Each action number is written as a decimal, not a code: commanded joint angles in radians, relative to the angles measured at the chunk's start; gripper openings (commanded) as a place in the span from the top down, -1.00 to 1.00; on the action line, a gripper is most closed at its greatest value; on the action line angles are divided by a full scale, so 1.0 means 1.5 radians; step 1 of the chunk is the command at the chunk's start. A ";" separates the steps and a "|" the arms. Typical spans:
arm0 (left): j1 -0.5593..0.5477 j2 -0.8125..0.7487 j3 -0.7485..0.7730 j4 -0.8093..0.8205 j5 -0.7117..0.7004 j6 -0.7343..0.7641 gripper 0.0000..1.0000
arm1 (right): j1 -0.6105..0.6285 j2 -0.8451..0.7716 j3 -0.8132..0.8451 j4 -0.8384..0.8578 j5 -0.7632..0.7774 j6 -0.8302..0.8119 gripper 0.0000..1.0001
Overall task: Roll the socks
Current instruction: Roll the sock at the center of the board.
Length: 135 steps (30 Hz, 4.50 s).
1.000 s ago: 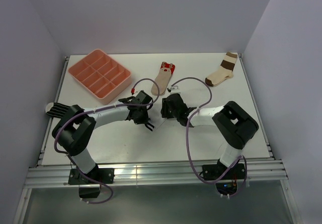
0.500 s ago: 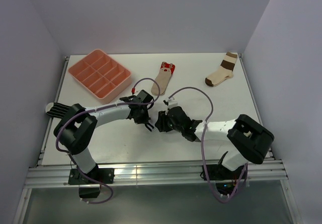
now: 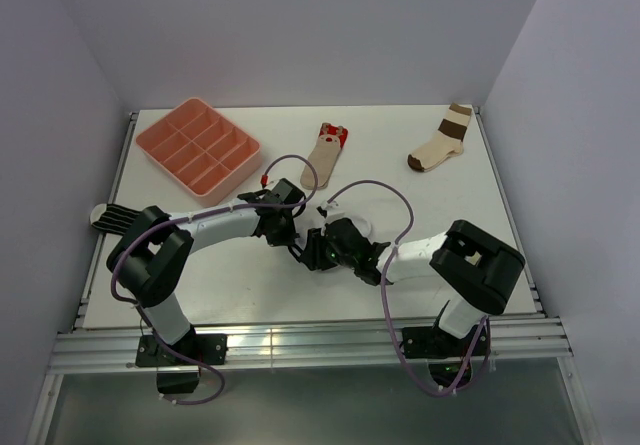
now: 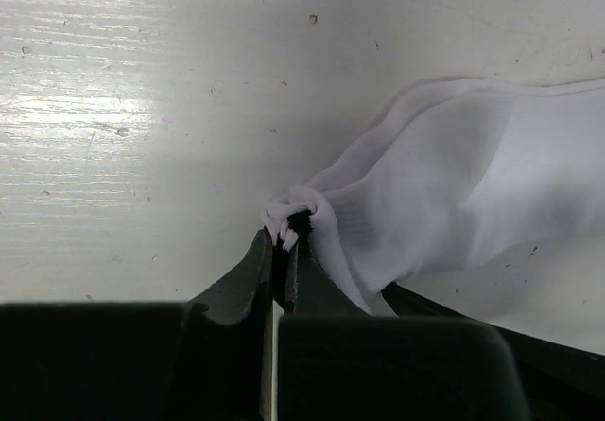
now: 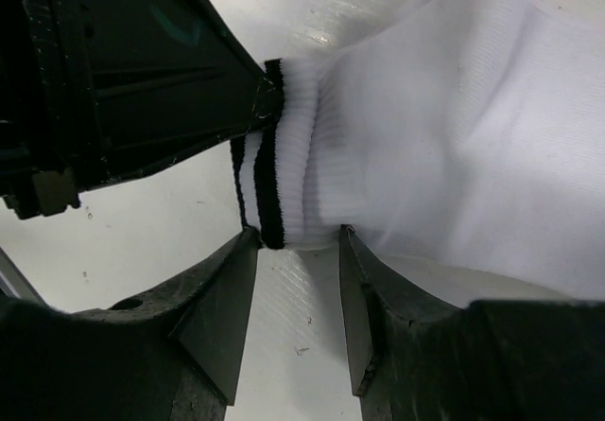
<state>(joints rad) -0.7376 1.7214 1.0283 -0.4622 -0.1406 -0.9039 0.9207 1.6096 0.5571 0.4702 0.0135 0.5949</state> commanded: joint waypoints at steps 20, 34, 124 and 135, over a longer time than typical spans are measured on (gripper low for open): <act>-0.006 0.021 -0.058 -0.053 0.001 -0.005 0.99 | -0.004 0.037 0.029 0.042 -0.018 0.029 0.51; -0.004 -0.145 -0.161 0.086 -0.005 -0.080 -0.05 | -0.084 0.066 -0.086 0.143 -0.142 0.135 1.00; 0.000 0.058 0.034 -0.075 0.008 -0.029 0.99 | 0.127 0.006 0.119 -0.129 0.259 -0.165 -0.08; 0.000 0.062 0.040 -0.078 0.022 -0.029 0.99 | 0.157 0.096 0.168 -0.147 0.358 -0.173 0.06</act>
<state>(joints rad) -0.7273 1.7741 1.1019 -0.4797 -0.0917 -0.9806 1.1534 1.7107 0.7670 0.2440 0.4839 0.3462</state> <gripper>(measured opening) 0.067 0.478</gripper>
